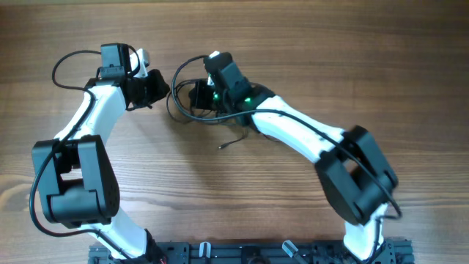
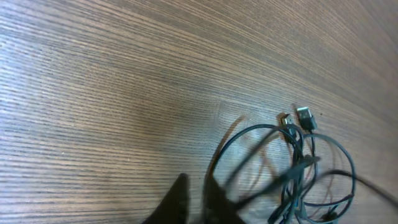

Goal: Untangle cables

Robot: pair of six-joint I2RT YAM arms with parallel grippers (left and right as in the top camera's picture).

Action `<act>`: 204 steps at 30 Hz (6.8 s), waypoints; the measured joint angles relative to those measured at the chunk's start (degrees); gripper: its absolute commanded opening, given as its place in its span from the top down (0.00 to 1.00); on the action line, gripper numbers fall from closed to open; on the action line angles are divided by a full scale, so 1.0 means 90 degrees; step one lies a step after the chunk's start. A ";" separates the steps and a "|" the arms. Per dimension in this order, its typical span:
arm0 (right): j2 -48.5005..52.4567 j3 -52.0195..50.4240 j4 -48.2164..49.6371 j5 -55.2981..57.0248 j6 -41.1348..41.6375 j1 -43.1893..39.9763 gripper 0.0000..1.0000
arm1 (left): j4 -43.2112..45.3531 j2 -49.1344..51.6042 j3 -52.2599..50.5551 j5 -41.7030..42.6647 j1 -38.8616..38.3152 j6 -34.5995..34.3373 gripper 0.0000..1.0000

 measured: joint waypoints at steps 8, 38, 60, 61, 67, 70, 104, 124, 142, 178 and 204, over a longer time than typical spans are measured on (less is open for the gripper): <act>-0.0155 0.0000 -0.0680 0.0282 -0.0206 -0.0002 0.96 | 0.0002 0.0000 0.0000 0.0049 0.0000 -0.0051 0.34; -0.0155 0.0121 -0.1877 -0.2001 -0.0398 -0.1496 0.96 | -0.0032 0.0000 0.0000 0.0243 -0.0056 0.0391 0.41; -0.0155 0.0121 -0.1688 -0.4860 -0.0687 -0.2390 0.96 | 0.0063 0.0061 0.0000 -0.0537 -0.0923 0.0865 0.44; -0.0155 0.0121 -0.1637 -0.4959 -0.0714 -0.2390 0.96 | 0.0075 0.0097 0.0000 -0.0537 -0.0923 0.0865 0.46; -0.0155 0.0121 -0.1583 -0.5365 -0.0833 -0.2390 0.96 | 0.0100 0.0299 0.0000 -0.0561 -0.0923 0.0865 0.64; -0.0158 0.0121 -0.1583 -0.5501 -0.0877 -0.2390 0.96 | 0.0114 0.0299 0.0000 -0.0568 -0.0923 0.0867 0.75; -0.4575 0.0199 0.2463 -0.5207 -0.0476 -0.2392 0.96 | 0.0192 0.0299 0.0000 -0.0607 -0.0923 0.0957 0.82; -0.4413 0.0238 -0.2941 -0.4575 -0.1358 -0.4830 0.96 | 0.0197 0.0299 0.0000 -0.0612 -0.0923 0.0967 0.00; -0.3810 0.0238 -0.4775 -0.1146 -0.2560 -0.5814 0.96 | 0.0194 0.0299 0.0000 -0.0612 -0.0923 0.0957 0.00; -0.1302 0.1678 -0.6977 -0.0979 -0.3546 -0.5826 0.96 | 0.0189 0.0299 0.0000 -0.0612 -0.0923 0.0957 0.00; -0.1421 0.1532 -0.6232 0.1875 -0.3725 -0.5836 0.90 | 0.0192 0.0299 0.0000 -0.0617 -0.0923 0.0957 0.00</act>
